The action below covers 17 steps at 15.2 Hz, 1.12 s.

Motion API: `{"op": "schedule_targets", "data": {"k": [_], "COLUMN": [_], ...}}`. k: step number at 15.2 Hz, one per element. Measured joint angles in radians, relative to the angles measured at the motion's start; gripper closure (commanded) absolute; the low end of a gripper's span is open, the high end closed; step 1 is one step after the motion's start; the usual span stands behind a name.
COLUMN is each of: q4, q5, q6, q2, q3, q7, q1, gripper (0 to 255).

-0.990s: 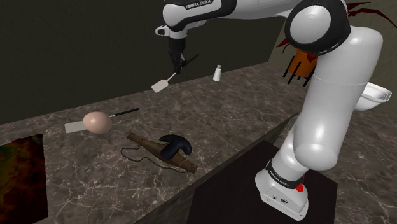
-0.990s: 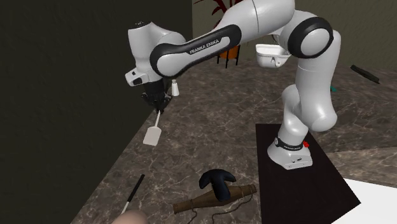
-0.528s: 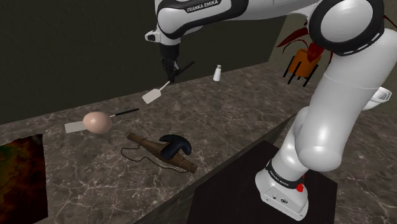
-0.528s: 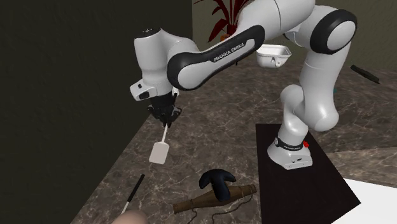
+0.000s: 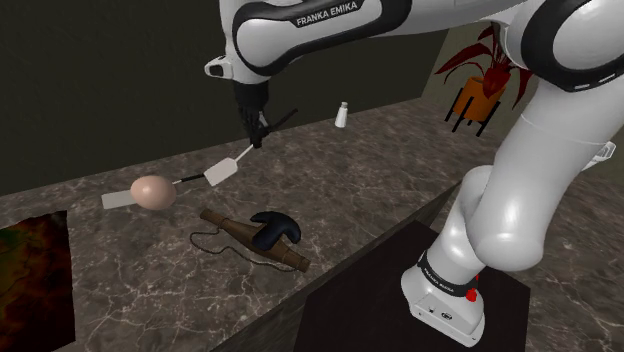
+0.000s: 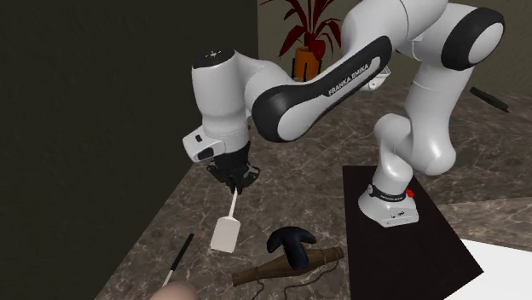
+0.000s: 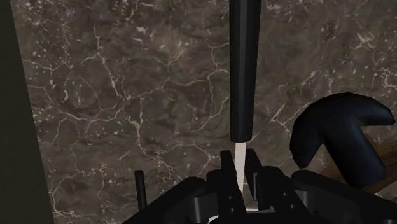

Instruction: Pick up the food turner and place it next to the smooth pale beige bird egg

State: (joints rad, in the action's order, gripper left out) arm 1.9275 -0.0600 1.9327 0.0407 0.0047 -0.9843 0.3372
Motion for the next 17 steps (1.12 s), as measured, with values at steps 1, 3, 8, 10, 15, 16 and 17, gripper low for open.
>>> {"op": "schedule_targets", "data": {"k": [1, 3, 8, 10, 15, 16, 17], "q4": [0.002, 0.007, 0.016, 0.014, -0.027, -0.031, -0.038], "q5": [0.001, 0.002, 0.006, 0.007, 0.006, 0.005, 0.004], "q6": [0.0, -0.001, -0.011, -0.011, -0.025, -0.024, -0.025], "q2": [-0.001, -0.004, -0.017, -0.013, 0.02, 0.026, 0.034], "q3": [0.013, 0.036, 0.092, 0.115, 0.172, 0.182, 0.193], "q7": [0.027, 0.074, 0.188, 0.233, 0.351, 0.373, 0.397], "q1": [0.014, 0.039, 0.098, 0.121, 0.182, 0.194, 0.207], "gripper": [255, 255, 255, 255, 255, 255, 255]}}
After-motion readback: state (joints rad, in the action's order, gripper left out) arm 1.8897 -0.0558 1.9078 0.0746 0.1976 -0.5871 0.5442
